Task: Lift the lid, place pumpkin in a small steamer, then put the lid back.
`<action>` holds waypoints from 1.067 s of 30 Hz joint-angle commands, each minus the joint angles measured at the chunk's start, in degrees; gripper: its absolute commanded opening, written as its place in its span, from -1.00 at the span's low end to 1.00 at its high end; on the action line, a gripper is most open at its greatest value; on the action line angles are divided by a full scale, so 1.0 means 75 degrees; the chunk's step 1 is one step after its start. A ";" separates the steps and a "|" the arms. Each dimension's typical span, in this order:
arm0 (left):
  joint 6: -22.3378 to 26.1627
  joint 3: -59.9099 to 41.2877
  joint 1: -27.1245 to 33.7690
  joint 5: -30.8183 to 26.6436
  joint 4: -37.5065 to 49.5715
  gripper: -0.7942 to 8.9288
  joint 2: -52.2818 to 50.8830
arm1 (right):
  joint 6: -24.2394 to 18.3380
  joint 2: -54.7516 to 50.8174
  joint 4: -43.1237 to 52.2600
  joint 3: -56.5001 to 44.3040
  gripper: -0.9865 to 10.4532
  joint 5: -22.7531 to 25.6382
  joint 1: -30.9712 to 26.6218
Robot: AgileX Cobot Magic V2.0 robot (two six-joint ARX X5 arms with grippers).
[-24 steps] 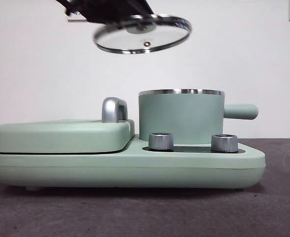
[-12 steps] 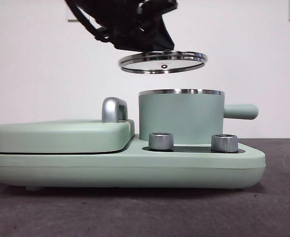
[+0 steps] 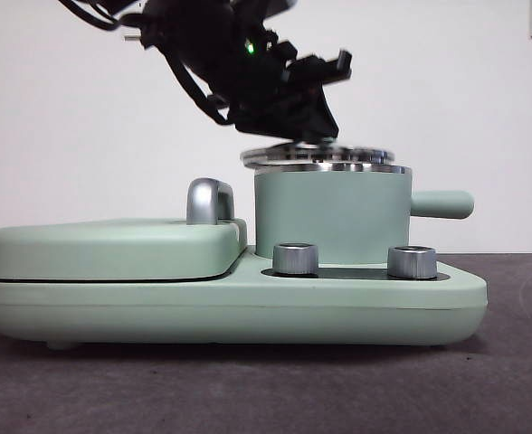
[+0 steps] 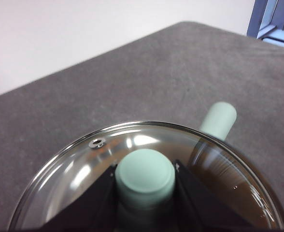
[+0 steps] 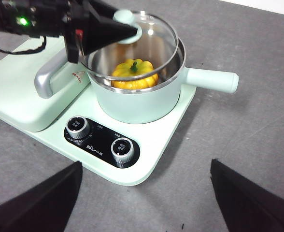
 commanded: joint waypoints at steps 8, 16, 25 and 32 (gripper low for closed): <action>0.0085 0.0239 -0.0073 0.0012 0.1154 -0.82 0.0108 | 0.0052 0.0047 0.0058 0.0038 -0.11 0.0026 0.0047; -0.0012 0.0239 -0.0073 0.0271 0.1256 -0.82 0.0318 | 0.0052 0.0047 0.0058 0.0038 -0.11 0.0029 0.0047; -0.0189 0.0239 -0.0114 0.0318 0.1206 -0.82 0.0527 | 0.0058 0.0047 0.0058 0.0038 -0.11 0.0178 0.0047; -0.0178 0.0239 -0.0149 0.0329 0.0831 -0.82 0.0527 | 0.0055 0.0050 0.0061 0.0038 -0.11 0.0289 0.0047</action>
